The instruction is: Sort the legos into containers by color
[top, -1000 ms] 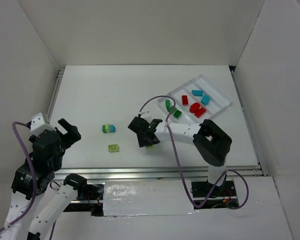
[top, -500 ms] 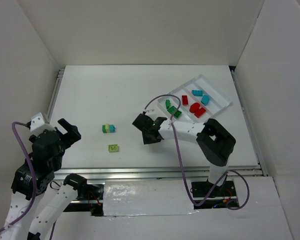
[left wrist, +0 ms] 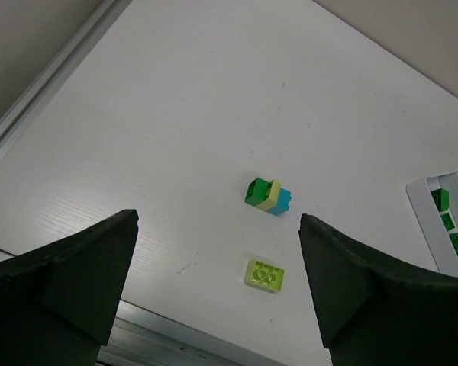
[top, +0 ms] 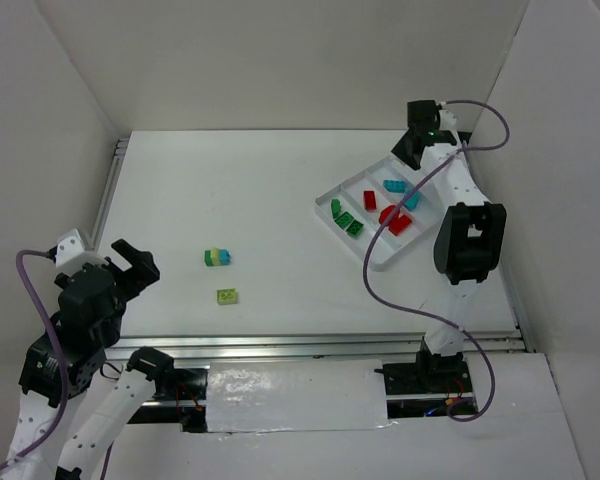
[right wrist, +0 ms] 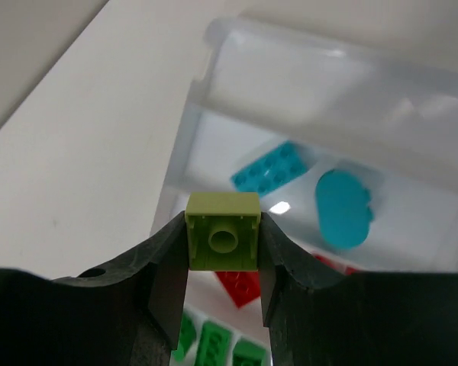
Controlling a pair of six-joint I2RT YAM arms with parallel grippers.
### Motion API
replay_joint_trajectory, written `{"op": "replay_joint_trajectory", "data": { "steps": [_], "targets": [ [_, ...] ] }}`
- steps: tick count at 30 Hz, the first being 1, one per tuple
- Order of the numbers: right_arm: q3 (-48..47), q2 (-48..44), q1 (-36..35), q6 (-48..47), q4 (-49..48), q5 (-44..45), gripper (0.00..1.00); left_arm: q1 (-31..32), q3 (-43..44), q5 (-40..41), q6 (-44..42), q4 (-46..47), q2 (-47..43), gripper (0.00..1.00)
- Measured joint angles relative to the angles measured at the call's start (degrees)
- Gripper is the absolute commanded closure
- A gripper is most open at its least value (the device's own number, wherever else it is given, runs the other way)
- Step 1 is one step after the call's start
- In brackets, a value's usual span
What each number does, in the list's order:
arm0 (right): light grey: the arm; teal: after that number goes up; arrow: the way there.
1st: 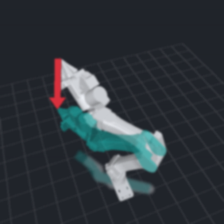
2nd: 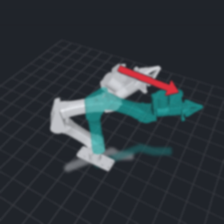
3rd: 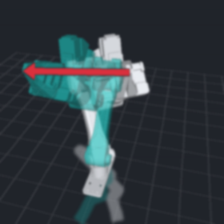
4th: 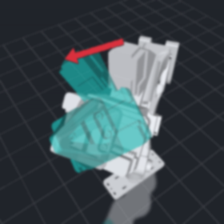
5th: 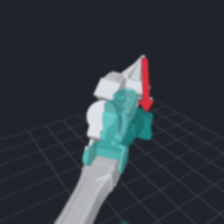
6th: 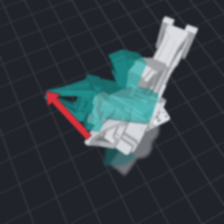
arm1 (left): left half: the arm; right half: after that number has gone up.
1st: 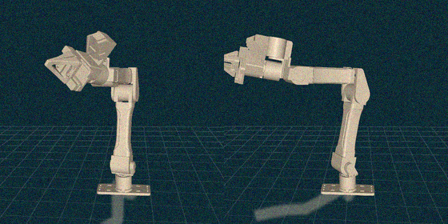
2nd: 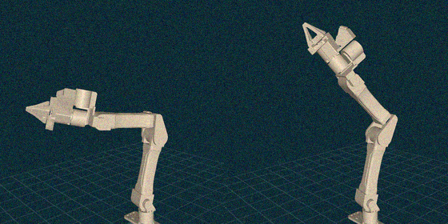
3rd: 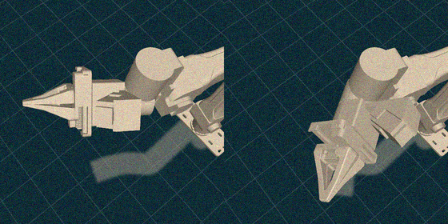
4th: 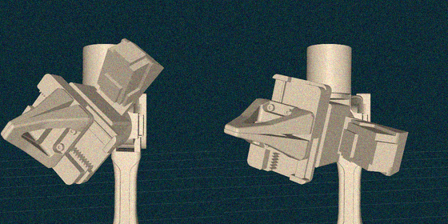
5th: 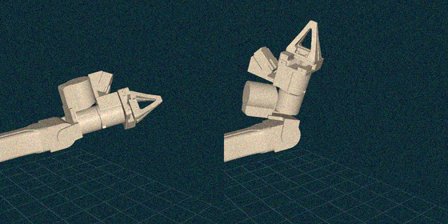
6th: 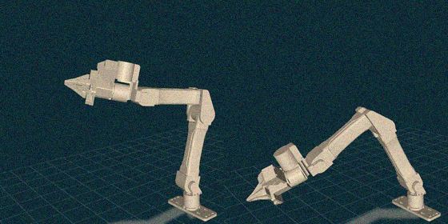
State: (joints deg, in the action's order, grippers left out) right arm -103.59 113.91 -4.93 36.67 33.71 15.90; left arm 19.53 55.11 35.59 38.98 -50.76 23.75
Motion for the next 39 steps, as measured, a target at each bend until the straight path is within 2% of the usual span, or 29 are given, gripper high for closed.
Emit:
{"op": "replay_joint_trajectory", "data": {
  "steps": [1,2,9,13,14,16,19,21,24,30,34,36,39],
  "targets": [
    [-2.1,1.7,1.9,0.5,0.2,0.1,0.94,0.0,0.0,-0.1,0.0,0.0,-0.3,0.01],
    [-4.0,3.5,3.8,1.1,0.7,0.2,0.88,0.0,0.0,-0.2,0.0,0.1,-0.5,0.00],
    [-18.2,17.0,11.3,1.6,6.9,-0.4,0.86,0.0,0.0,-1.0,-0.3,0.7,-0.9,0.00],
    [-21.3,21.0,12.6,0.9,8.3,-2.3,0.77,0.0,0.0,-1.4,-1.2,1.0,-0.9,0.00],
    [-21.6,21.5,12.6,0.9,8.4,-2.8,0.68,0.0,0.0,-1.4,-1.3,1.1,-0.9,0.00],
    [-21.7,22.2,12.6,0.7,8.5,-3.8,0.62,0.0,0.0,-1.4,-1.3,1.1,-0.9,0.01],
    [-21.7,22.5,12.6,0.7,8.7,-5.2,0.14,0.0,0.0,-1.5,-1.4,1.1,-0.8,0.00],
    [-22.2,22.5,12.6,0.5,8.9,-5.6,0.05,0.0,0.0,-1.5,-1.4,1.1,-0.7,0.01],
    [-23.6,22.5,12.6,0.3,9.5,-5.9,0.00,0.0,0.0,-1.6,-1.4,1.1,-0.5,0.00],
    [-25.2,20.9,11.5,0.3,10.9,-6.1,0.00,-0.2,0.0,-1.7,-1.4,1.2,0.0,0.00],
    [-17.5,11.6,4.8,-1.2,10.7,-4.7,0.00,-1.1,0.0,-1.4,-1.3,1.0,0.2,0.00],
    [-10.6,3.8,-3.6,-2.1,9.6,-2.3,0.00,-1.9,0.0,-0.8,-1.0,0.9,0.2,0.01],
    [-0.2,-7.1,-22.9,-2.1,4.6,0.8,0.00,-3.5,0.0,0.2,-0.7,0.5,0.2,0.00]
  ]
}}
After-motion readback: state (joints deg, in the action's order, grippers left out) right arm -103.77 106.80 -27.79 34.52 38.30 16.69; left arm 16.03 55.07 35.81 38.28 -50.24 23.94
